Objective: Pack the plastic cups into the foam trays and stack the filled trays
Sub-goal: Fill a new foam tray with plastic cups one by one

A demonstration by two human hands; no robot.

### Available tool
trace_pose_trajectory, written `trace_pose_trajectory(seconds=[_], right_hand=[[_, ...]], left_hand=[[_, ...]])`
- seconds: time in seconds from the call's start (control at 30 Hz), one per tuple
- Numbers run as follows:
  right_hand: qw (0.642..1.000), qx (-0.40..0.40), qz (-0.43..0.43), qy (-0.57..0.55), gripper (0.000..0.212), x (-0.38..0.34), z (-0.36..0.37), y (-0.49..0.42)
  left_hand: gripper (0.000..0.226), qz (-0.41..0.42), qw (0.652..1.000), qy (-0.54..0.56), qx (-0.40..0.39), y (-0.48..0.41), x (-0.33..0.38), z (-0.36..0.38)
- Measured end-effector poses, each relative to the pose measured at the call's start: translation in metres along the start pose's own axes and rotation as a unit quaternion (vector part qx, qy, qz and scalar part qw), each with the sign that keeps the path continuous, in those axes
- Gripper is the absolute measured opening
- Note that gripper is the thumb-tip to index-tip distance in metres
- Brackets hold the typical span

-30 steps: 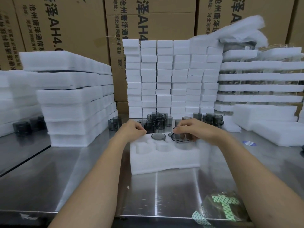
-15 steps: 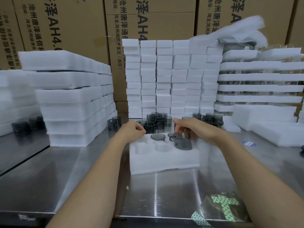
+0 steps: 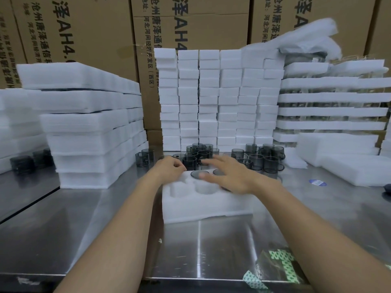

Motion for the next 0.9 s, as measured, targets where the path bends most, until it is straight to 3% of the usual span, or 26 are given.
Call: trace_pose_trajectory(seconds=[0.07,0.2,0.3,0.37,0.4,0.47,0.57,0.67,0.8,0.9], right_hand=[[0.998,0.043,-0.022,-0.039,0.078,-0.006,-0.005,0.000],[0.995,-0.049,-0.018,0.081,0.084,-0.015,0.022,-0.006],[0.992,0.009,-0.037,-0.119,0.073,-0.010,0.009,-0.008],[0.969,0.103,-0.018,-0.223,0.047,0.010,-0.008,-0.011],[0.962,0.157,0.004,-0.224,0.036,0.026,-0.014,-0.011],[0.961,0.226,0.058,-0.148,0.032,0.061,-0.013,-0.010],[0.978,0.165,0.124,-0.028,0.060,0.105,0.004,-0.006],[0.975,0.150,0.160,-0.030,0.074,0.130,0.010,-0.009],[0.970,0.166,0.178,-0.025,0.069,0.136,0.012,-0.016],[0.963,0.188,0.190,-0.022,0.052,0.137,0.010,-0.015]], left_hand=[[0.030,0.005,1.000,-0.003,-0.002,0.000,0.001,0.000],[0.037,0.014,1.000,-0.012,-0.001,0.001,0.004,0.003],[0.040,0.011,1.000,-0.012,0.004,0.001,0.004,0.004],[0.040,0.009,1.000,-0.016,0.001,0.000,0.003,0.004],[0.040,0.008,1.000,-0.017,-0.001,0.000,0.004,0.004],[0.039,0.006,1.000,-0.018,-0.003,0.000,0.004,0.003],[0.039,0.005,1.000,-0.023,-0.006,0.000,0.003,0.004],[0.039,0.004,1.000,-0.020,-0.005,0.001,0.003,0.005],[0.041,0.008,1.000,-0.028,-0.006,0.001,0.003,0.005],[0.040,0.013,0.999,-0.035,-0.002,0.002,0.005,0.005]])
Point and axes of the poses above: each hand's wrist, its own y-axis away from the middle knuckle, its own z-axis out of the palm, x = y × z, the point moved 4 cm from there along -y, towards the middle knuckle, and after that the axes turned 3 degrees about -x, right-handed, at the moved point
